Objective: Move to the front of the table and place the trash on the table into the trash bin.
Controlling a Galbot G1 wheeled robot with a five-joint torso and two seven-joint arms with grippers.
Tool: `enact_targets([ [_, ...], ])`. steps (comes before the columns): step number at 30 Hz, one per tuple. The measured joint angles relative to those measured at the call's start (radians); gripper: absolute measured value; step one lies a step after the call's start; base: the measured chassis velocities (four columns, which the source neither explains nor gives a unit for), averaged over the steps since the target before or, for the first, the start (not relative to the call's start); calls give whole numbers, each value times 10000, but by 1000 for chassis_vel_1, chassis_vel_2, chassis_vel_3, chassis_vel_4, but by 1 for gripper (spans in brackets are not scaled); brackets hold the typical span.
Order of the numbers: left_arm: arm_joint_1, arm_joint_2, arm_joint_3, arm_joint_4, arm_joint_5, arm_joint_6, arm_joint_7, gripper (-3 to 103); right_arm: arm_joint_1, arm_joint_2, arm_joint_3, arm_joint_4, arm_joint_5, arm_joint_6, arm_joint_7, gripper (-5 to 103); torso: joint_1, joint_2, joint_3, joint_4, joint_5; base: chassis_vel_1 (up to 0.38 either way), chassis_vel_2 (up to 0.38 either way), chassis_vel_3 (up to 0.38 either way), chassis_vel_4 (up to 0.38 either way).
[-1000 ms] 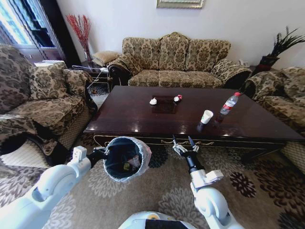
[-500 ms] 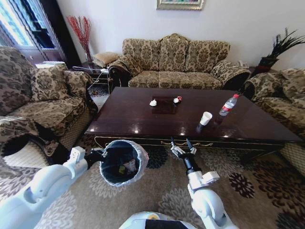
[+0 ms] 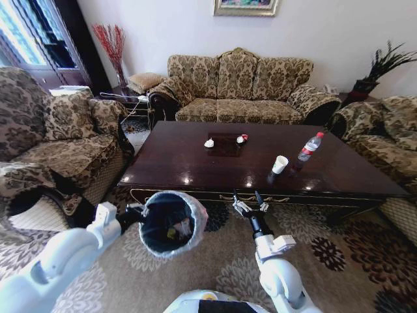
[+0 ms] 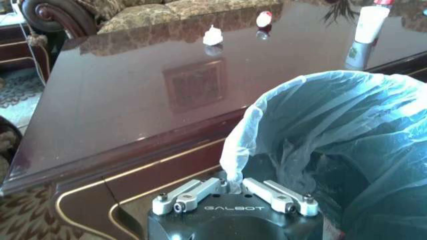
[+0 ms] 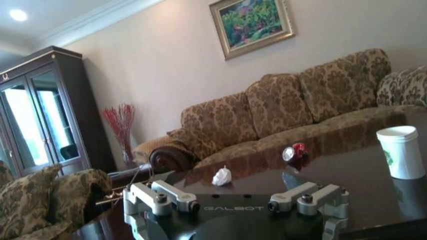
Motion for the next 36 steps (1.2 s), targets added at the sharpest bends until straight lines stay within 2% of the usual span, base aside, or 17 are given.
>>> enact_targets([
  [1, 234, -70, -37, -73, 160, -41, 12, 0, -12, 49, -32, -16, -75, 35, -3, 100, 22, 54, 32, -4, 0, 0, 0, 0, 0],
  [4, 952, -419, -67, -252, 835, -160, 253, 0, -63, 144, -58, -23, -175, 139, 0, 100, 90, 232, 147, 2, 2, 0, 0, 0, 0],
  [13, 743, -670, -50, -247, 897, -200, 310, 0, -211, 58, 73, 9, -283, 338, -16, 100, 235, 583, 357, -4, 0, 0, 0, 0, 0],
  [20, 439, -281, -642, -326, 124, -125, 201, 0, -274, -75, 169, 121, -252, 356, 109, 100, 377, 928, 556, -1, 1, 0, 0, 0, 0],
  [26, 360, -133, -703, -359, -16, -108, 202, 0, -268, -120, 190, 56, -227, 403, 179, 100, 476, 1140, 670, 0, 1, 0, 0, 0, 0],
  [36, 170, 887, -1139, -149, -524, 50, 174, 0, -271, -147, 325, 86, -195, 479, 283, 100, 676, 1606, 935, -3, 1, 0, 0, 0, 0],
])
